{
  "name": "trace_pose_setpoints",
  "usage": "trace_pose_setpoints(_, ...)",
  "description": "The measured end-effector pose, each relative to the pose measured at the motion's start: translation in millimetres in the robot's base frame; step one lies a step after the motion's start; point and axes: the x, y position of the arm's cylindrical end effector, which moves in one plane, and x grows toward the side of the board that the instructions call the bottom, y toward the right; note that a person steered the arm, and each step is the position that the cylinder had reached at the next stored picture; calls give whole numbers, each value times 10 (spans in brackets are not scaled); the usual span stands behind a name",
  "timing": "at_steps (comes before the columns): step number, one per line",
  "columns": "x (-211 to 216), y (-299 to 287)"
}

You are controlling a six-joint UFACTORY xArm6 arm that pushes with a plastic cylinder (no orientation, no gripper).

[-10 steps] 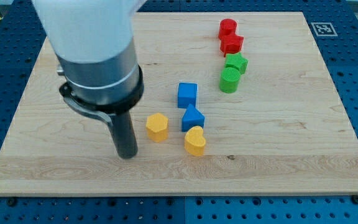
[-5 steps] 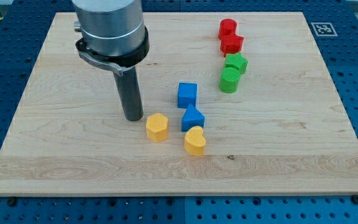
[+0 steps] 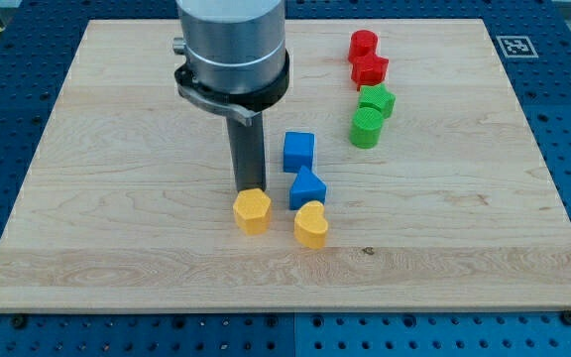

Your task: Move yellow hexagon to the bottom center

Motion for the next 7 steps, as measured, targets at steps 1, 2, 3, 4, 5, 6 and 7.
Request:
trace_pose_setpoints(1,21,-2)
trace_pose_setpoints(2,148,-2)
trace_pose_setpoints(3,266,-2)
trace_pose_setpoints(4,266,-2)
trace_pose_setpoints(5,266,-5)
trace_pose_setpoints(6,353,-5)
trace_pose_setpoints(7,370,-5)
